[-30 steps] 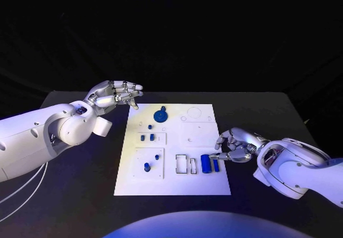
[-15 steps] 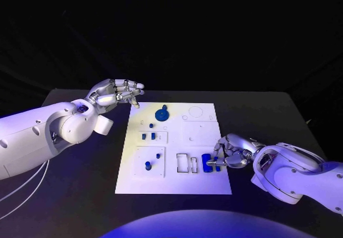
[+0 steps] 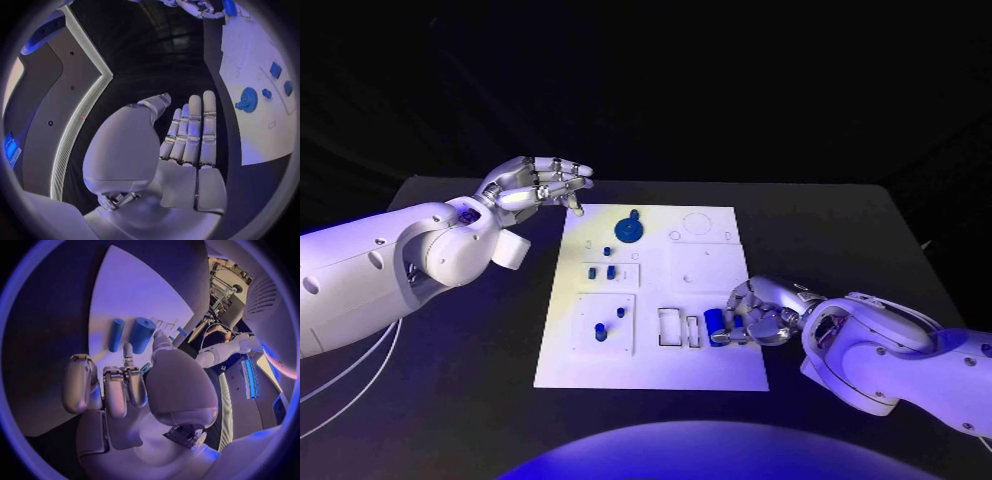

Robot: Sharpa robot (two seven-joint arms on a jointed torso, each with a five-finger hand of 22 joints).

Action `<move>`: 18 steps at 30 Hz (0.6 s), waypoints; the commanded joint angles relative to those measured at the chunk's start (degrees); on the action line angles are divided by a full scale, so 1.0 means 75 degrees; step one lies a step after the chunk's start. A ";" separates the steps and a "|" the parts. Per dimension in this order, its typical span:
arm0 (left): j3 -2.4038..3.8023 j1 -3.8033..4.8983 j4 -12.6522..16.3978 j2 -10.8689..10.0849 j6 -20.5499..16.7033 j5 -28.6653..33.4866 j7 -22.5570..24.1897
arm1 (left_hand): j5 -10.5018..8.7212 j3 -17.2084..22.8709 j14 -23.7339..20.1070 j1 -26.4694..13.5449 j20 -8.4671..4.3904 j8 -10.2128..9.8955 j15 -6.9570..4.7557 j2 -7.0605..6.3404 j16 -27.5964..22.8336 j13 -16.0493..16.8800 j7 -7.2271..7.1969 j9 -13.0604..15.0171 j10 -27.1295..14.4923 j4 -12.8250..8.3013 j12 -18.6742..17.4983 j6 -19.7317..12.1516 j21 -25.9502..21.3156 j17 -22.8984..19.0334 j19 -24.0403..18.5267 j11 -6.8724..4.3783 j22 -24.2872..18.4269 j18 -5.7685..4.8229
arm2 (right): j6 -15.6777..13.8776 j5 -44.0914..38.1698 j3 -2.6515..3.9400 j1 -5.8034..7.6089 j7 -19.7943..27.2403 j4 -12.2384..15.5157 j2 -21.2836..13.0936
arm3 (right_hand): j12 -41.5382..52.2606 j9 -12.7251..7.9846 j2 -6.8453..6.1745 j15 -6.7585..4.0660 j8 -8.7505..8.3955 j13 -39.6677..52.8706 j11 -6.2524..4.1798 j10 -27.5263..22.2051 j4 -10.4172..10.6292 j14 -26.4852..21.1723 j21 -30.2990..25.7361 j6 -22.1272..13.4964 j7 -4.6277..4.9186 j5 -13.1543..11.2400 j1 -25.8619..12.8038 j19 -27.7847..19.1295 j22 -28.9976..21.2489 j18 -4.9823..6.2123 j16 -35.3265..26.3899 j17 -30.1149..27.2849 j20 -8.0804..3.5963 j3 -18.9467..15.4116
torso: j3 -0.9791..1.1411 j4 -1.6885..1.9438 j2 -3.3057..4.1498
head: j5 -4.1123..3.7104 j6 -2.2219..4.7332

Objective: Assemble the parts on the task board

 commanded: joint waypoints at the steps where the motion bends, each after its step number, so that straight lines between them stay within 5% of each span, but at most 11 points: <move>1: 0.0004 0.0002 0.0023 0.0004 0.0053 -0.0005 0.0073 | -0.0032 0.0015 -0.0014 -0.0051 -0.0007 0.0031 0.0011 0.0001 -0.0012 0.0008 0.0371 -0.0007 -0.0040 0.0001 0.0050 -0.0038 -0.0029 0.0007 0.0034 -0.0003 -0.0012 0.0106 | 0.0083 -0.0313 -0.0001 -0.0013 -0.0144 -0.0051 0.0077 | 0.0019 0.0008 0.0075 -0.0070 0.0046 0.1213 -0.0050 0.0247 -0.0006 0.0742 0.0011 0.0048 -0.0002 0.0027 -0.0018 0.0175 0.1164 -0.0139 0.0036 0.1751 -0.0020 -0.0057 | -0.0007 0.0008 0.0005 | 0.0013 -0.0019; 18: 0.0004 0.0002 0.0040 -0.0015 0.0054 -0.0005 0.0043 | -0.0034 0.0009 -0.0016 -0.0079 -0.0004 0.0038 0.0016 0.0005 -0.0011 0.0009 0.0373 -0.0007 -0.0044 0.0019 0.0058 -0.0041 -0.0036 0.0009 0.0033 -0.0002 -0.0016 0.0105 | 0.0020 -0.0622 0.0001 -0.0175 -0.0334 -0.0365 0.0562 | 0.0014 0.0014 0.0322 -0.0111 0.0070 0.1240 -0.0095 0.0267 -0.0054 0.0742 0.0039 0.0135 -0.0048 0.0017 0.0399 0.0174 0.1206 -0.0143 0.0038 0.1757 -0.0059 -0.0123 | -0.0005 -0.0011 -0.0005 | 0.0012 -0.0029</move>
